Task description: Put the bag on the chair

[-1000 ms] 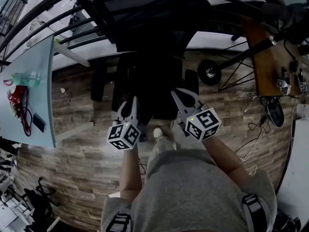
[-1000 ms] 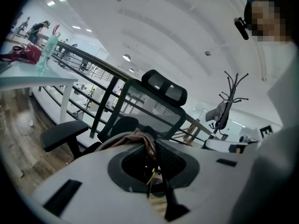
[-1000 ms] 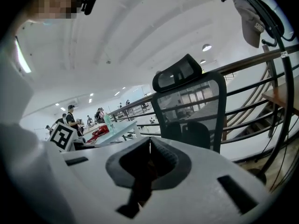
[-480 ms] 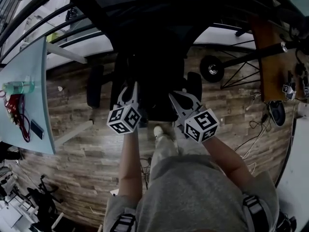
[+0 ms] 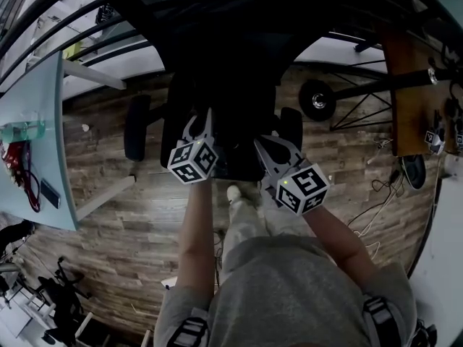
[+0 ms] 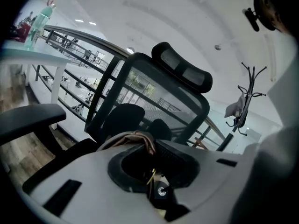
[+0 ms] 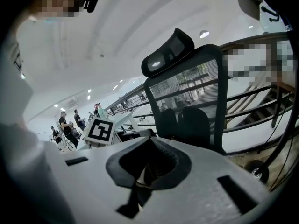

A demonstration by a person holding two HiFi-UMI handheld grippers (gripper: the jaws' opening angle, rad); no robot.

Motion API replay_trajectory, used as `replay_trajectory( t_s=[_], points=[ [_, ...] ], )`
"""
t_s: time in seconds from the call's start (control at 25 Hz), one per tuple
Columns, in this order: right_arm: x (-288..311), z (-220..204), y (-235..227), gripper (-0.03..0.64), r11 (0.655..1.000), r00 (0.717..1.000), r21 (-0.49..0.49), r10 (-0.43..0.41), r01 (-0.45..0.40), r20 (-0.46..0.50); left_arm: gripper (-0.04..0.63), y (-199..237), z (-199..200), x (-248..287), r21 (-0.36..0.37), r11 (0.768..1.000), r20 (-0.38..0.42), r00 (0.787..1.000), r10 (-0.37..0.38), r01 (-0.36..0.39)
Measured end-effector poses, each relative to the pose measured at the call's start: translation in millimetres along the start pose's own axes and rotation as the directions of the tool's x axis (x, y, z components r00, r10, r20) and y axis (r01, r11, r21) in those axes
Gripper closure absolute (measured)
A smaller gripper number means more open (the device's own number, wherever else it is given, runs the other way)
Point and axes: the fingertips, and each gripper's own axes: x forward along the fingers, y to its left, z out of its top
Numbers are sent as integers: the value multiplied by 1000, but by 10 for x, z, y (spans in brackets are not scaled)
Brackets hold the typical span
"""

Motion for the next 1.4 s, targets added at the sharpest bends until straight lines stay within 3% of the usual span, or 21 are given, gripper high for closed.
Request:
replay_trajectory(
  t_s=[0.24,0.56,0.72,0.92,1.12,1.32,1.4],
  points=[
    [-11,-32,-31,614,1000,1000,15,-2,1,3,555,-52,-339,-118,7,1000,-47,999,12,-12],
    [-62,-79,8,614,1000,1000,21,-2,2,13,554,47,-907,-439,-27,996,-138,988,76,-80],
    [-107,-102,71,614,1000,1000,23,-6,6,16,552,174,-1242,-619,-27,991,-212,969,124,-132],
    [-175,-132,185,614,1000,1000,18,-8,8,23,549,414,-1722,-870,-30,980,-321,931,176,-196],
    [-248,-174,312,614,1000,1000,13,-13,12,28,549,615,-2076,-1094,-62,970,-396,898,191,-234],
    [-308,-231,458,614,1000,999,11,-18,18,32,529,650,-2233,-1219,-75,975,-431,889,157,-208],
    [-337,-257,508,614,1000,999,10,-21,21,35,471,599,-2224,-1262,-74,979,-432,892,138,-187]
  ],
)
